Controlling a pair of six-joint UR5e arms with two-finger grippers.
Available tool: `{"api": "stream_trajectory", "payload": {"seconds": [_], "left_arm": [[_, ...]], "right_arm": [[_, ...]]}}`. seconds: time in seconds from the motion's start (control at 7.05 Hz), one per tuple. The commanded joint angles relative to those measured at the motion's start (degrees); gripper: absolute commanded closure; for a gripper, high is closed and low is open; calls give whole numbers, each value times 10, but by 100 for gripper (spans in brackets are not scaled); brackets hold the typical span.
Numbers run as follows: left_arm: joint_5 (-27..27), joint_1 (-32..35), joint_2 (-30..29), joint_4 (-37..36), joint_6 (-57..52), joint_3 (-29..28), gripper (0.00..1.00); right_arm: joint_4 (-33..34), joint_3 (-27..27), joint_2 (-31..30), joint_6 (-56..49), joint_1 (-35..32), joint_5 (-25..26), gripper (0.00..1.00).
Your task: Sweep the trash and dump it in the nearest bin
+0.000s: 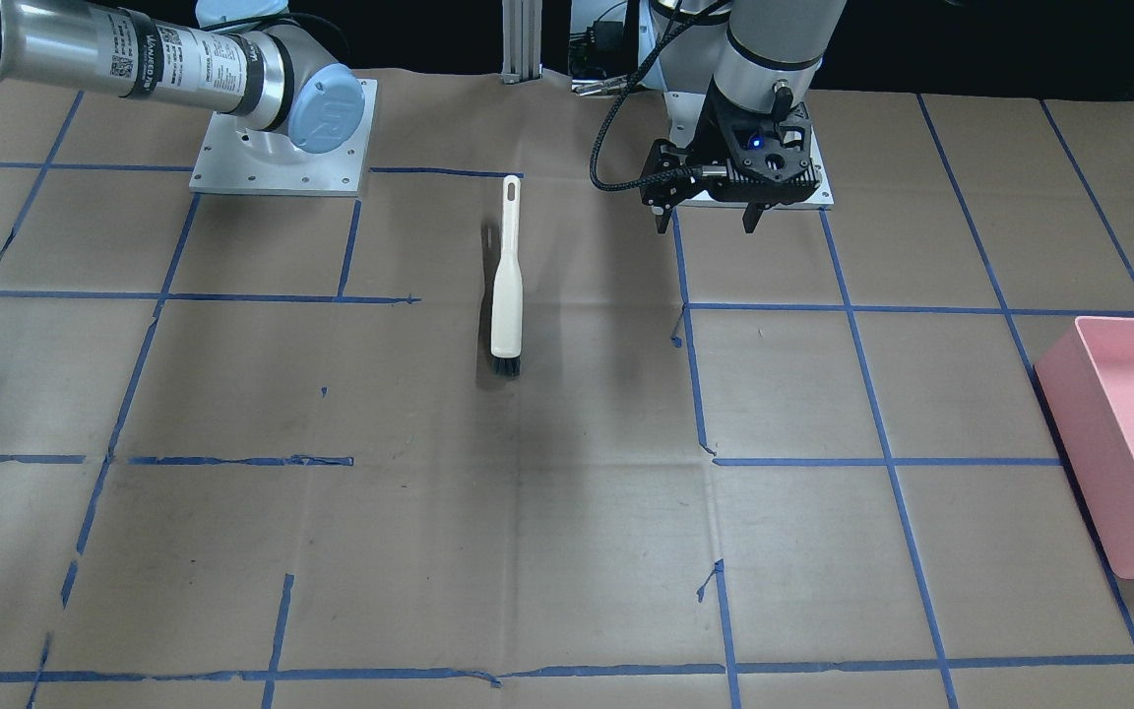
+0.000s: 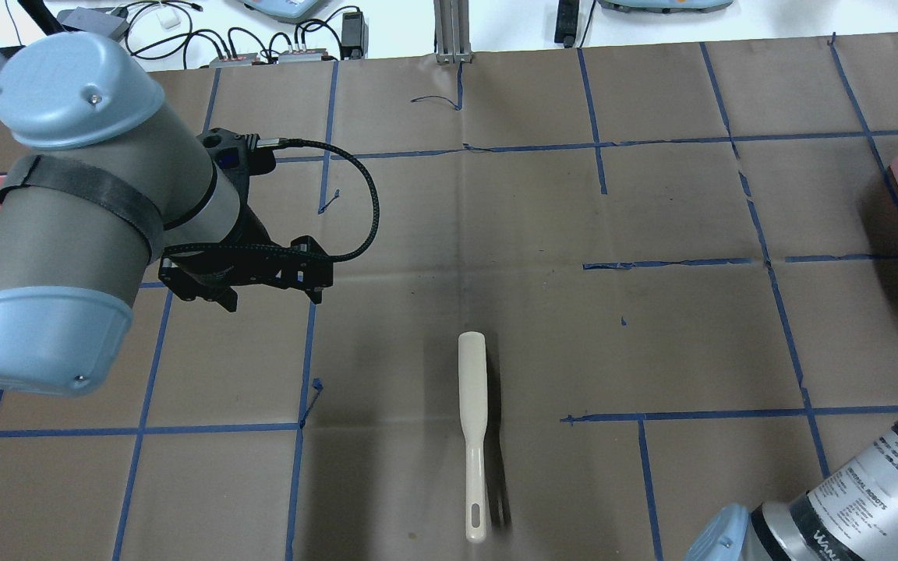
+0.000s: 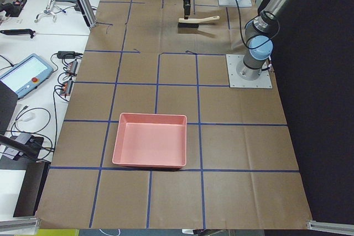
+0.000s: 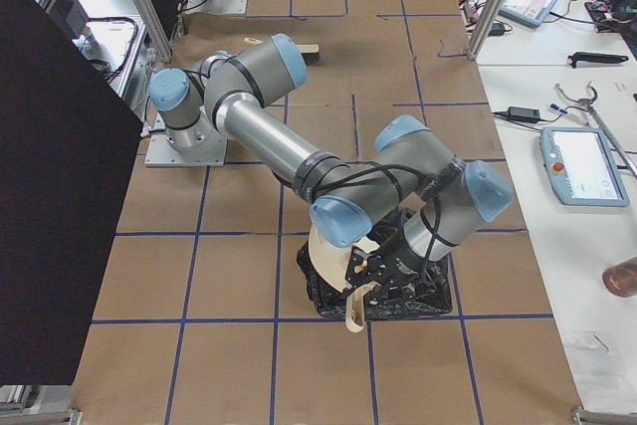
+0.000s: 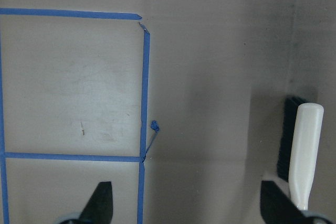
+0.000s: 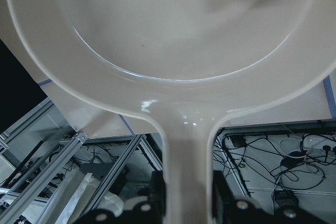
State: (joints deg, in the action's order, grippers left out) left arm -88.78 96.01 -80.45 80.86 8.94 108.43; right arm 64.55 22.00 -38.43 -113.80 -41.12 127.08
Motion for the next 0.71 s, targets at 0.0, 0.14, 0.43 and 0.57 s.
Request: {"api": "stream_trajectory", "payload": {"seconds": [0.0,0.14,0.43,0.57], "left_arm": [[0,1,4,1,0,0,0],[2,1,4,2,2,0,0],[-1,2,7,7,3,4,0],[1,2,6,7,3,8,0]], "right_arm": [[6,-6,-2,-1,3,8,87],[13,-6,-2,0,2,21,87],[50,-3,7,1,2,20,79],[48,-1,-1,1,2,26,79]]}}
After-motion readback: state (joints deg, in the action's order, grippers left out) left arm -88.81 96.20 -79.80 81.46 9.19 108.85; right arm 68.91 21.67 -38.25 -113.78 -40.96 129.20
